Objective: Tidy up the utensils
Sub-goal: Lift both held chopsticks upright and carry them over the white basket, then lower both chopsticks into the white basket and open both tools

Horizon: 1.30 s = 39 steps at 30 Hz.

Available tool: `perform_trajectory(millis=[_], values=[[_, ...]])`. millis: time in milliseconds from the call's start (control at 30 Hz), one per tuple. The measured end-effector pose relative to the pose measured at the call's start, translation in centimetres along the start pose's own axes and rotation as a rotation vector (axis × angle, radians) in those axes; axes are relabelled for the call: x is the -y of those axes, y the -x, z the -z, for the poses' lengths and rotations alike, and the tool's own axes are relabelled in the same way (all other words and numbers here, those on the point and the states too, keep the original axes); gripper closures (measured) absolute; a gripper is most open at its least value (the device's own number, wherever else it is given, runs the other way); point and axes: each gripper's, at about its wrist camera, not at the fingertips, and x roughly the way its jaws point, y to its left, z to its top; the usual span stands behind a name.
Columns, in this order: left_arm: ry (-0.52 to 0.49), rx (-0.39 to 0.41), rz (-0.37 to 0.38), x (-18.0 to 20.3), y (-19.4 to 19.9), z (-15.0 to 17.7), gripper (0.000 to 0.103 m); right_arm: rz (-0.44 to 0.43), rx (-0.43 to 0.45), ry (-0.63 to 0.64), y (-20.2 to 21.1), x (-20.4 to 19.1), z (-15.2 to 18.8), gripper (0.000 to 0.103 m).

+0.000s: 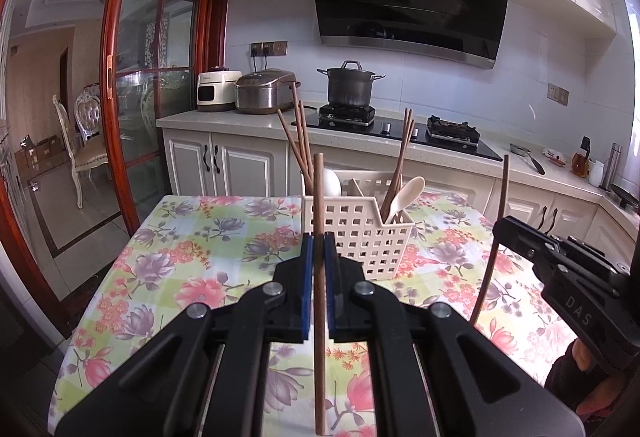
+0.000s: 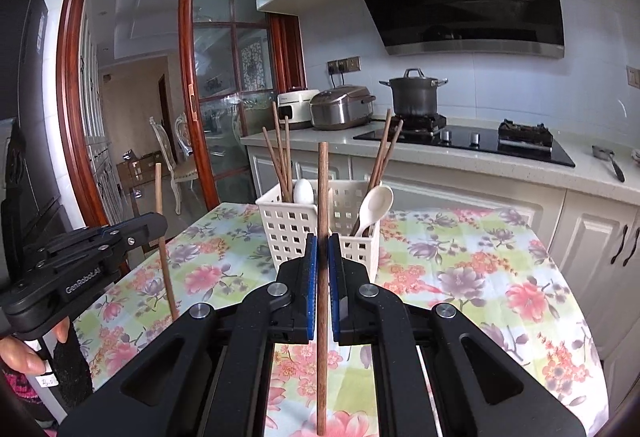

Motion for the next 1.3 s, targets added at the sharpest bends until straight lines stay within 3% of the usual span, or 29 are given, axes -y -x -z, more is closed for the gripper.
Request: perform_trajectory(millis=[233,600,1033,1300], values=[[0.007,0.004,0.016,0.0,-1.6,-2.5,0.097,0.011,0.048,0.042,-0.5,-0.1,-2.5,0.097],[-0.019,0.074,0.024,1.0,-2.2,-8.9,0.097,0.005,0.134,0.058,-1.6,0.5,-8.0,0.097],[-0.017,0.16,0.021,0.6,-3.1,-17.4,0.097,0.011,0.189,0.061,-6.2,0.9,-14.2,0.097],[0.004,0.179,0.029,0.1,-6.5,-20.9,0.097,-0.001,0.188,0.048,-9.7,1.1,-15.8,0.097]])
